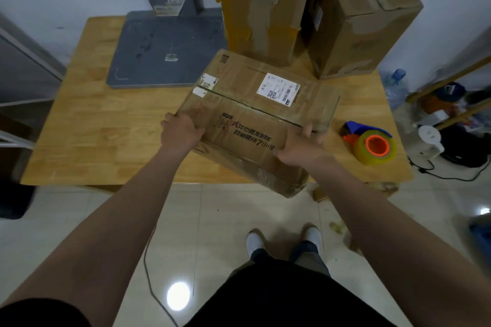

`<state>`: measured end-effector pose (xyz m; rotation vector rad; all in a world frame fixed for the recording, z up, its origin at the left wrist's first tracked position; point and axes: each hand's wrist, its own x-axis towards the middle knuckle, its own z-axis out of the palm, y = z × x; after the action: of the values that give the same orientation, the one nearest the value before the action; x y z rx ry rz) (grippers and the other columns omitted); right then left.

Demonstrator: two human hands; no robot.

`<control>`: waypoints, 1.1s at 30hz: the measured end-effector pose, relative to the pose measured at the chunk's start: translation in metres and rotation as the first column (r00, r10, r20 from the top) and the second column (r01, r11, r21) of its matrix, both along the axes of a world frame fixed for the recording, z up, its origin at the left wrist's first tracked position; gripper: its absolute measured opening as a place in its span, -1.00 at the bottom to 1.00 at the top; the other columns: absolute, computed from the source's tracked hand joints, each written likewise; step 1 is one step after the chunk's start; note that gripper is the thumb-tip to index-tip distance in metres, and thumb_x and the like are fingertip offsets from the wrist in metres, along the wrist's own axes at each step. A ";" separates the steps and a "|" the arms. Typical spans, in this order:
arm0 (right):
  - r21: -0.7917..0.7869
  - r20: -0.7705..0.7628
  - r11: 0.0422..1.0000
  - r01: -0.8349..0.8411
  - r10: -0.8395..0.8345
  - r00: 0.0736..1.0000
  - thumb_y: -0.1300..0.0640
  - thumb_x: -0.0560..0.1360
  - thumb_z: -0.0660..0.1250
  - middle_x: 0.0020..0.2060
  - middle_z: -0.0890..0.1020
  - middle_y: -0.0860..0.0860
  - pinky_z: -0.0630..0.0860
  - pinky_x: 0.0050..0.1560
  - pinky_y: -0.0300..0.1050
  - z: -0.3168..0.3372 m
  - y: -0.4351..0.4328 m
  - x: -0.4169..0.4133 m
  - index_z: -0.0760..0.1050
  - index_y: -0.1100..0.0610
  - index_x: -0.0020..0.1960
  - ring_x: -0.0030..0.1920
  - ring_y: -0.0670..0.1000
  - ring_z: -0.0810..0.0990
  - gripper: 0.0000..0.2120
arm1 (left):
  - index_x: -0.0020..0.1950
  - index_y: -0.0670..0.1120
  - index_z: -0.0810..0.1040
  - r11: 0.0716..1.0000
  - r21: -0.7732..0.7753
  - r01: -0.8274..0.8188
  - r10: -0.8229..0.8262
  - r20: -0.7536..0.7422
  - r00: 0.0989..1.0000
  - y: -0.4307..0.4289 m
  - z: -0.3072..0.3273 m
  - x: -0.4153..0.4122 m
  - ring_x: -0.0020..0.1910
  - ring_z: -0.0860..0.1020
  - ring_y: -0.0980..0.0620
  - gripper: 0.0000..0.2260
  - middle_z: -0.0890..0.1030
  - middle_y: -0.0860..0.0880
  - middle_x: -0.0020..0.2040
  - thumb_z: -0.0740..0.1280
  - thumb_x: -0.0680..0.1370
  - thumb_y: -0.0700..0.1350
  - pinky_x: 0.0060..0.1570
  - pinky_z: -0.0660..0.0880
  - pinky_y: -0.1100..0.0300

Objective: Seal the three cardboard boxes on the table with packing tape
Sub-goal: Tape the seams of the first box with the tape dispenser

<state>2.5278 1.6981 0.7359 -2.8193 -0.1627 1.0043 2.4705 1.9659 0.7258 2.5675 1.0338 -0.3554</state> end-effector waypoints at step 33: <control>0.180 0.024 0.968 -0.174 0.172 0.985 -0.27 0.56 0.27 0.63 -0.21 -0.06 -0.03 0.50 0.42 -0.014 0.019 -0.021 -0.01 -0.20 0.62 0.51 0.43 -0.41 -0.25 | 0.62 0.18 0.18 0.899 0.042 0.436 -0.438 0.135 0.889 -0.022 0.005 0.042 0.62 0.01 -0.18 -0.35 0.15 -0.02 0.63 0.33 0.59 0.24 0.49 0.14 -0.29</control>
<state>2.5065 1.7174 0.7215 -2.6790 -0.4839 0.9570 2.5124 1.9434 0.7307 2.7738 0.3966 -0.2715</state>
